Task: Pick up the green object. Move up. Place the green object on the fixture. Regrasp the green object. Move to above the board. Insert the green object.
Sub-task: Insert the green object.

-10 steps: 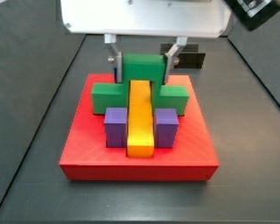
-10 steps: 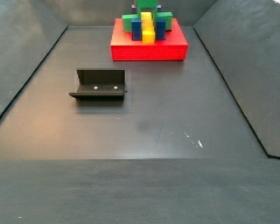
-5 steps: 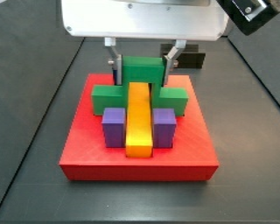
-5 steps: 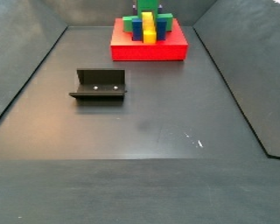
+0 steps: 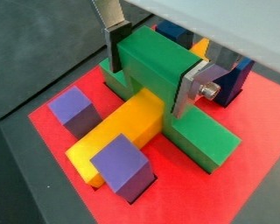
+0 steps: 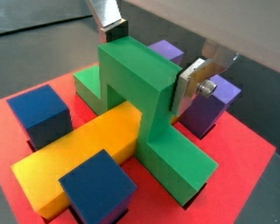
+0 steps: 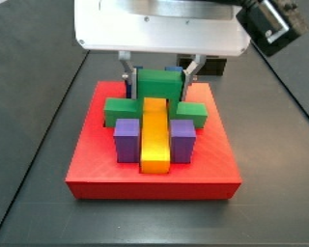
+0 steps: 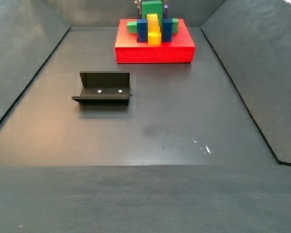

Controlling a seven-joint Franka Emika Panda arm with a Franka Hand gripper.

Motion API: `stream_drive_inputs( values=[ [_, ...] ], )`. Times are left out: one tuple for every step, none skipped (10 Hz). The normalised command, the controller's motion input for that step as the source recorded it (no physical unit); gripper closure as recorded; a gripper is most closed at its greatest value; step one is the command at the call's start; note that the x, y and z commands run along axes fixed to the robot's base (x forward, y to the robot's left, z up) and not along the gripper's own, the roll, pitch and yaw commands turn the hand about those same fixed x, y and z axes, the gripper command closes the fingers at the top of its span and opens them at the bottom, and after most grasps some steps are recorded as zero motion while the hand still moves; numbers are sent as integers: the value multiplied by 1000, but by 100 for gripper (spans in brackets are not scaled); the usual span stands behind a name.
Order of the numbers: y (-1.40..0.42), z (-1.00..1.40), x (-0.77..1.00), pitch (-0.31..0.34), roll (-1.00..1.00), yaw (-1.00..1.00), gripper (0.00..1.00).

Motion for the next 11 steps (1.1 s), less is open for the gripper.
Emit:
stream_drive_inputs(
  values=[
    [-37,-177,0,0,3,-214,100],
    [-23,-197,0,-7,-3,-69,100],
    [-26,-249,0,-26,-31,-11,100],
    [-11,-351,0,-57,-64,0,100],
    [0,-454,6,-93,-174,0,100],
    [0,-546,0,-106,-187,0,100],
    [0,-646,0,-126,-214,0,100],
    [0,-640,0,-124,-213,0,100],
    [0,-63,0,0,16,0,100],
    [0,0,0,0,6,0,100],
    [0,0,0,0,0,0,100]
  ],
)
